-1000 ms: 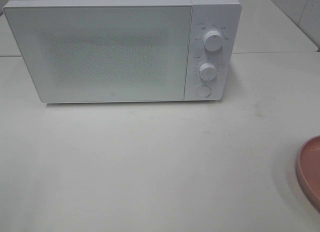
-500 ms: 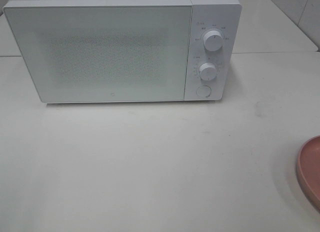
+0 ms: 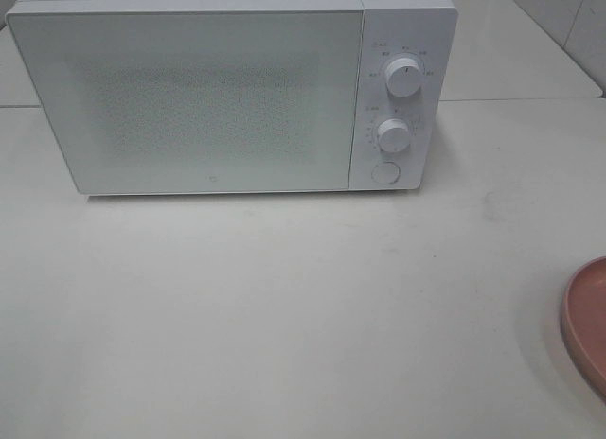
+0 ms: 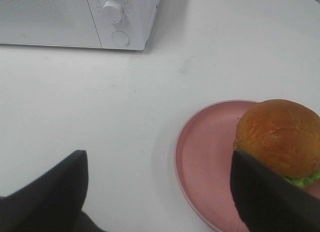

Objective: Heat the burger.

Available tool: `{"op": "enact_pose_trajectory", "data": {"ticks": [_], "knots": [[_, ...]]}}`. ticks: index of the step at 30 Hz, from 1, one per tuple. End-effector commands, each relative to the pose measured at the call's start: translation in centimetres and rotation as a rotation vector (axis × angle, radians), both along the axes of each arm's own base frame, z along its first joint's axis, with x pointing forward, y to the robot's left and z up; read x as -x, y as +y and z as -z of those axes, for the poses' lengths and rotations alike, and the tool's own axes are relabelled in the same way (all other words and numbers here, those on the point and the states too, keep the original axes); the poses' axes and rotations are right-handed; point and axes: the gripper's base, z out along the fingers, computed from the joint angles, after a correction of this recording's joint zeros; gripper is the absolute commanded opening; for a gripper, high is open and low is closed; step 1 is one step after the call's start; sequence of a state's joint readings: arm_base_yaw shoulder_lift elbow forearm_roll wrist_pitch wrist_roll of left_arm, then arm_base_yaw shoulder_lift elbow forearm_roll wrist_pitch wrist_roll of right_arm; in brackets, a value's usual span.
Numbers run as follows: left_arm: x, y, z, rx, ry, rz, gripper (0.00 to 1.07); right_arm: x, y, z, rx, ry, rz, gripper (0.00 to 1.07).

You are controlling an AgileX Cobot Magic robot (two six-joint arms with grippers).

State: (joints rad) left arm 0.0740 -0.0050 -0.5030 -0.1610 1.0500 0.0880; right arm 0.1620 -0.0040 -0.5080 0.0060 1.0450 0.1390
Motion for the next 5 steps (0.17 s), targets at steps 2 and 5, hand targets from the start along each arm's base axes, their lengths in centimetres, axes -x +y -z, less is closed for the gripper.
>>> {"op": "enact_pose_trajectory", "data": {"ticks": [2, 5], "knots": [[0.21, 0.01, 0.03, 0.004, -0.027, -0.008, 1.0, 0.25, -0.01, -0.01, 0.003, -0.028, -0.004, 0.75], [0.21, 0.01, 0.03, 0.004, -0.027, -0.008, 1.0, 0.25, -0.01, -0.01, 0.003, -0.028, -0.004, 0.75]]}}
